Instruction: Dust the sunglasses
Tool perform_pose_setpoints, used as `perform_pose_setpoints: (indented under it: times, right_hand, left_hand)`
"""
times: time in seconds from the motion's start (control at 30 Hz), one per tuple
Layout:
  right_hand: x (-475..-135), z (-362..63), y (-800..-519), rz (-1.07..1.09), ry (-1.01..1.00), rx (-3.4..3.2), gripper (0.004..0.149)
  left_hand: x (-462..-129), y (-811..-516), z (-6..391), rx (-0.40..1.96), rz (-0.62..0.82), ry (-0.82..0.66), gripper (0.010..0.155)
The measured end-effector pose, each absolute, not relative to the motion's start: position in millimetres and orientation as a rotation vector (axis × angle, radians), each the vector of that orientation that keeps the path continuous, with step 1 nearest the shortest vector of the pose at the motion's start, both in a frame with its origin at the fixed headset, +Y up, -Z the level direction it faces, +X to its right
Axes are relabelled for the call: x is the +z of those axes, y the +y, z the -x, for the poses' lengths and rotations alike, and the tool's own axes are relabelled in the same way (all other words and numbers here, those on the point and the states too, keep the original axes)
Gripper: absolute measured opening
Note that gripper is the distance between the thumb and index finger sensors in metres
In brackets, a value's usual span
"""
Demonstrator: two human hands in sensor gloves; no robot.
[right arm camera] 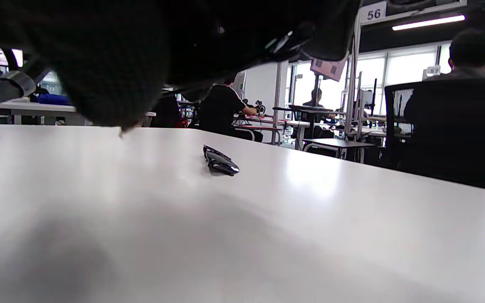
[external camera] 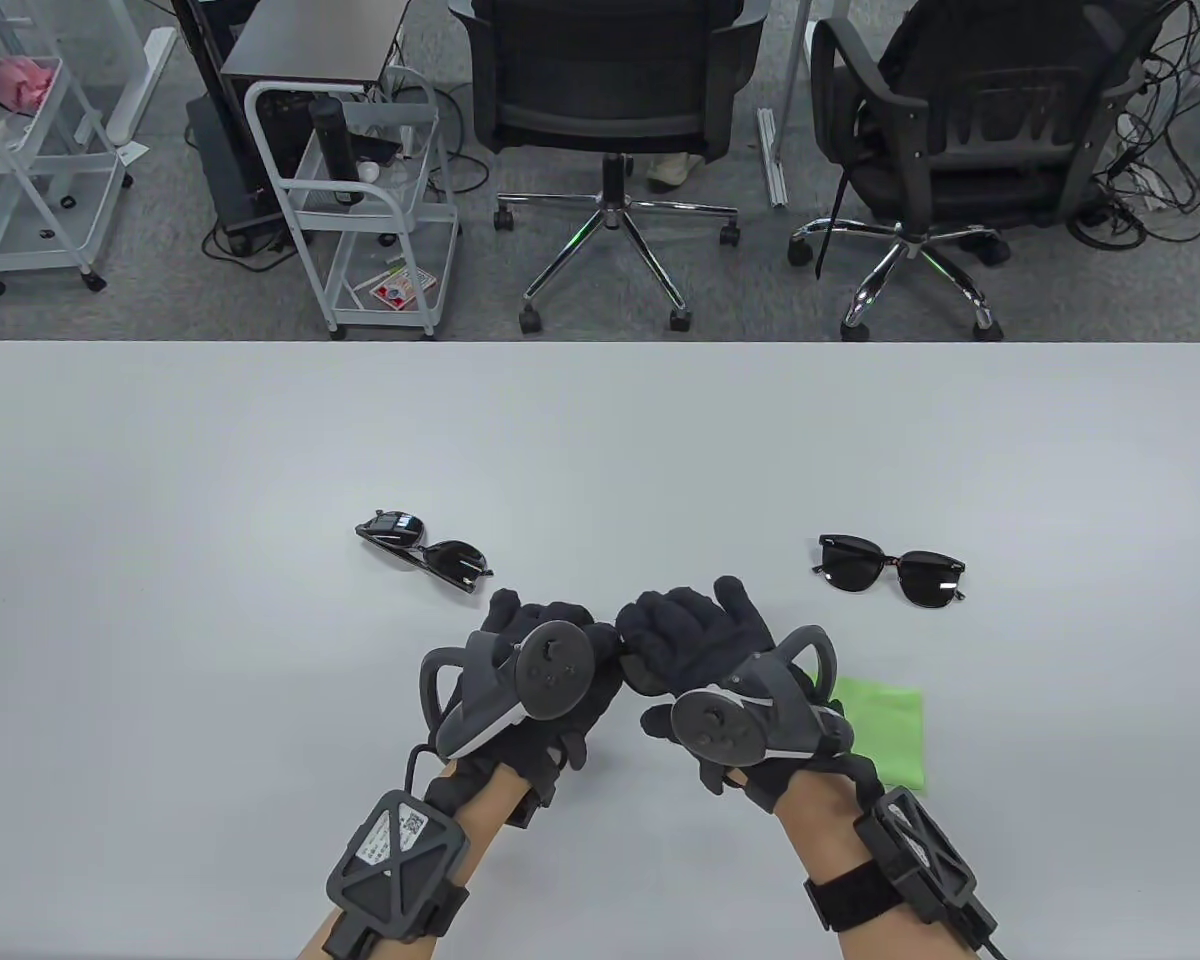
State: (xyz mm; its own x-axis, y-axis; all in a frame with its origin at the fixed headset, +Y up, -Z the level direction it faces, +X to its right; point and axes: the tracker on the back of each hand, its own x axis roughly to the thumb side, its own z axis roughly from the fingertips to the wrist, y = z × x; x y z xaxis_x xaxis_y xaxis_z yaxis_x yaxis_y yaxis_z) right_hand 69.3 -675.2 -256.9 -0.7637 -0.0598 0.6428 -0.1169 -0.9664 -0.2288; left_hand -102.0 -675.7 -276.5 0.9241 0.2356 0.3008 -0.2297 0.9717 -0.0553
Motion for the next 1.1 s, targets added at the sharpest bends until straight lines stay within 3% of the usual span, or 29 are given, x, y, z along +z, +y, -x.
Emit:
perform_pose_setpoints:
  times: [0.3,0.4,0.53,0.6,0.73,0.9,1.0,1.1]
  right_hand:
    - [-249.3,-57.5,-673.5,-1.156,-0.608,3.025,0.086]
    - [-250.1,-62.0,-671.4,-1.085,-0.584,2.958,0.086]
    - [-253.1,-73.9,-666.8,-0.975,-0.609,2.934,0.085]
    - [-253.9,-77.0,-667.3,-0.948,-0.588,2.917,0.085]
    - [-253.5,-74.9,-668.0,-0.971,-0.582,2.943,0.084]
    - [-255.5,-78.9,-667.6,-0.955,-0.544,2.915,0.085]
    - [-256.7,-90.6,-662.3,-0.853,-0.558,2.83,0.094]
    - [-259.0,-104.6,-656.8,-0.693,-0.564,2.695,0.088]
  left_hand:
    - [-274.4,-677.1,100.3,0.209,-0.015,-0.32,0.046]
    - [-271.3,-674.9,102.6,0.185,-0.087,-0.336,0.049]
    - [-267.3,-676.6,102.6,0.037,-0.101,-0.387,0.095]
    - [-266.2,-679.2,101.2,-0.048,-0.119,-0.402,0.104]
    - [-265.7,-677.3,98.3,-0.129,-0.216,-0.408,0.091]
    - [-268.5,-673.3,103.5,-0.095,-0.196,-0.38,0.09]
    - [-274.0,-669.7,115.7,-0.067,-0.207,-0.302,0.09]
    - [-281.3,-667.0,132.5,0.065,-0.142,-0.231,0.091]
